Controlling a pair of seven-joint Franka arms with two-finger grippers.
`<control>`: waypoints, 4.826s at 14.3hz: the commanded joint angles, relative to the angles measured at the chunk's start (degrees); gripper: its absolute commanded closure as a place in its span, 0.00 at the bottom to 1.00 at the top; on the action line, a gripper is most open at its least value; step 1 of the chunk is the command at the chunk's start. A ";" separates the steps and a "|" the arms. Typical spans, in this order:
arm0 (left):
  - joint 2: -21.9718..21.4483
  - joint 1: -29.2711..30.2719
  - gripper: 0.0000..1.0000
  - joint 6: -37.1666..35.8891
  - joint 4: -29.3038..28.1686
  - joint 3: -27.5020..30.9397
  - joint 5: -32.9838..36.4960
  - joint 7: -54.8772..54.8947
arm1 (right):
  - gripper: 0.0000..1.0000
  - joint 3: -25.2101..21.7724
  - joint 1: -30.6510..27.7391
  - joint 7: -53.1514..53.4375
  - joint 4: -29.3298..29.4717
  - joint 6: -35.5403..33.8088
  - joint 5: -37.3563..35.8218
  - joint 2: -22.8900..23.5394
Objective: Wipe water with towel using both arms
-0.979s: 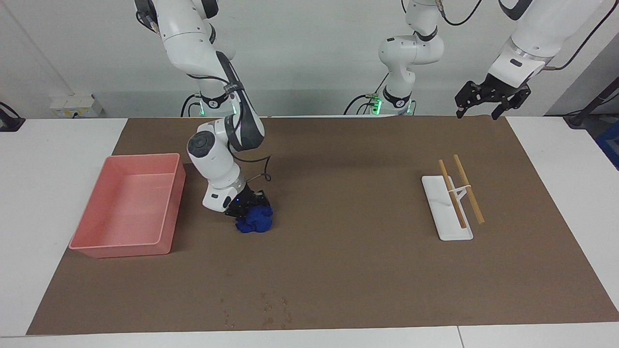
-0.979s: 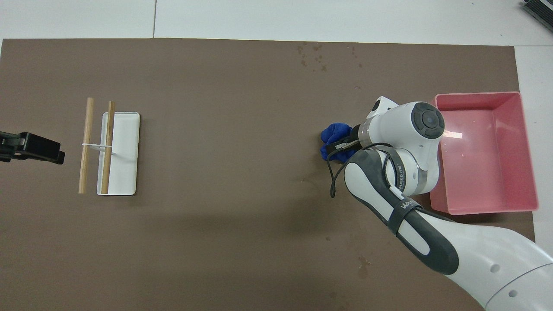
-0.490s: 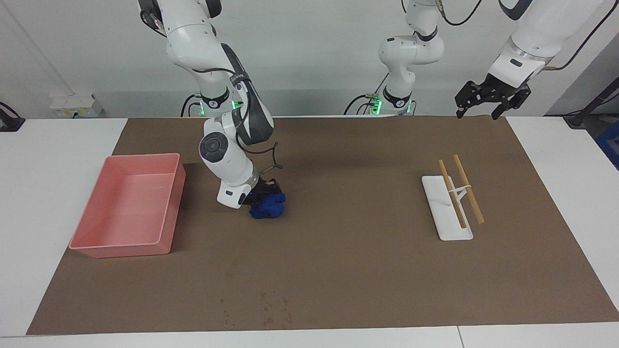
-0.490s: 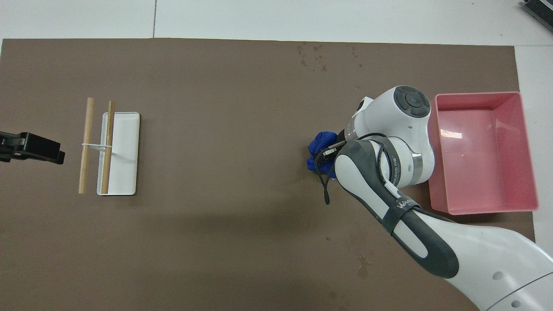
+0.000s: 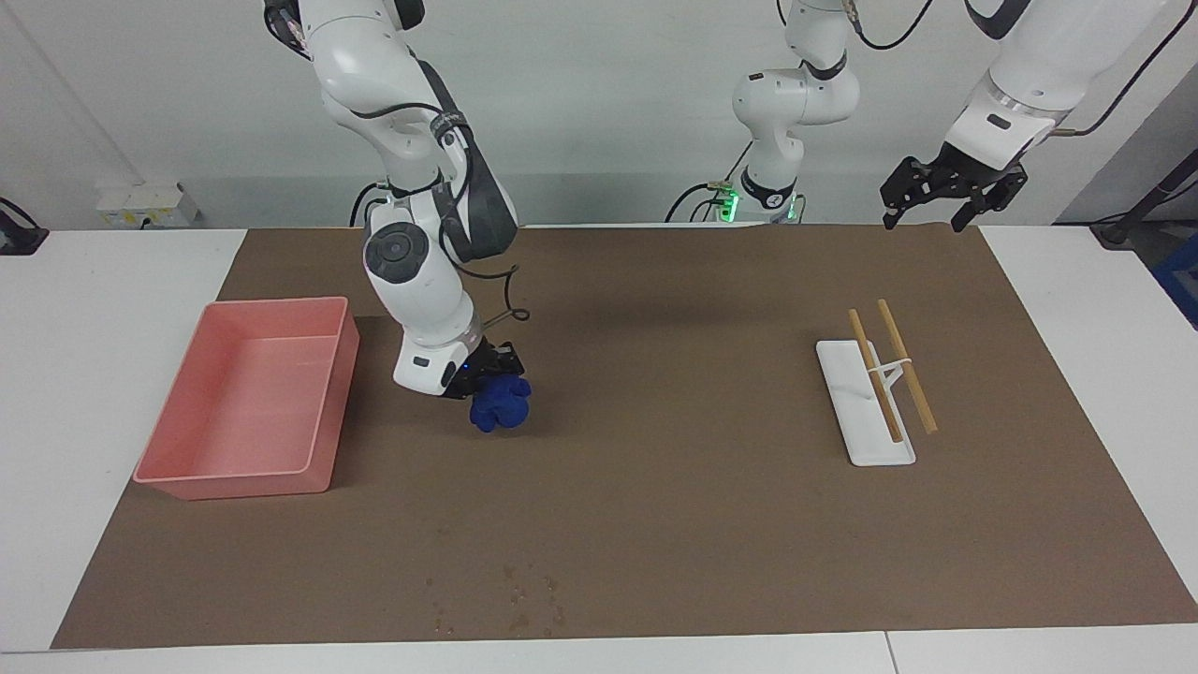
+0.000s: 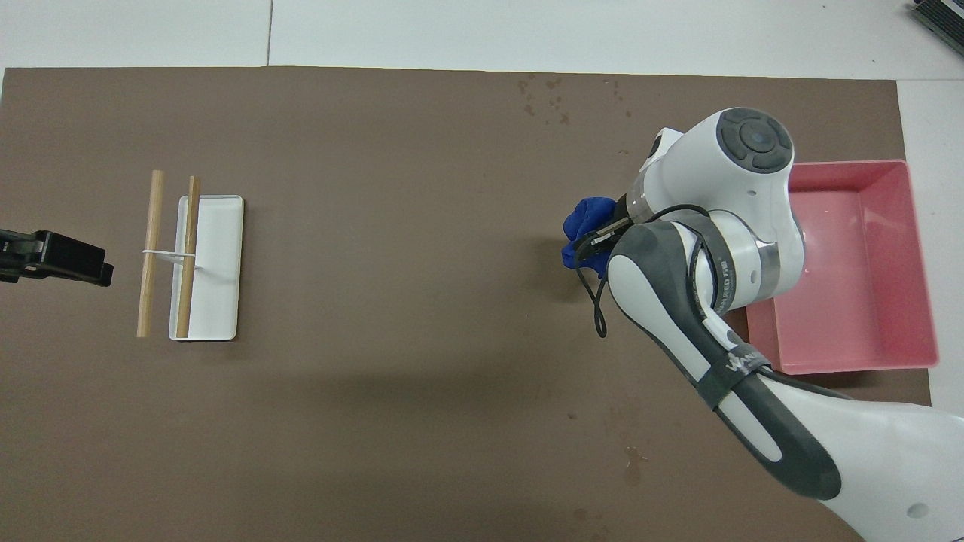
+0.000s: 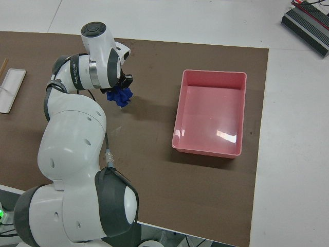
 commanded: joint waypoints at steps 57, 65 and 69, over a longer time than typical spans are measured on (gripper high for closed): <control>-1.34 -0.30 0.00 0.12 -1.41 0.26 0.76 -0.04 | 0.00 2.34 -16.64 -11.30 -4.99 -17.42 -3.49 -26.45; -1.34 -0.30 0.00 0.12 -1.41 0.26 0.76 -0.04 | 0.00 -0.10 -12.19 -5.23 -0.05 -24.91 -3.40 -27.16; -1.34 -0.30 0.00 0.12 -1.41 0.26 0.76 -0.04 | 0.00 -13.65 1.19 -2.49 0.03 -22.19 -3.48 -25.76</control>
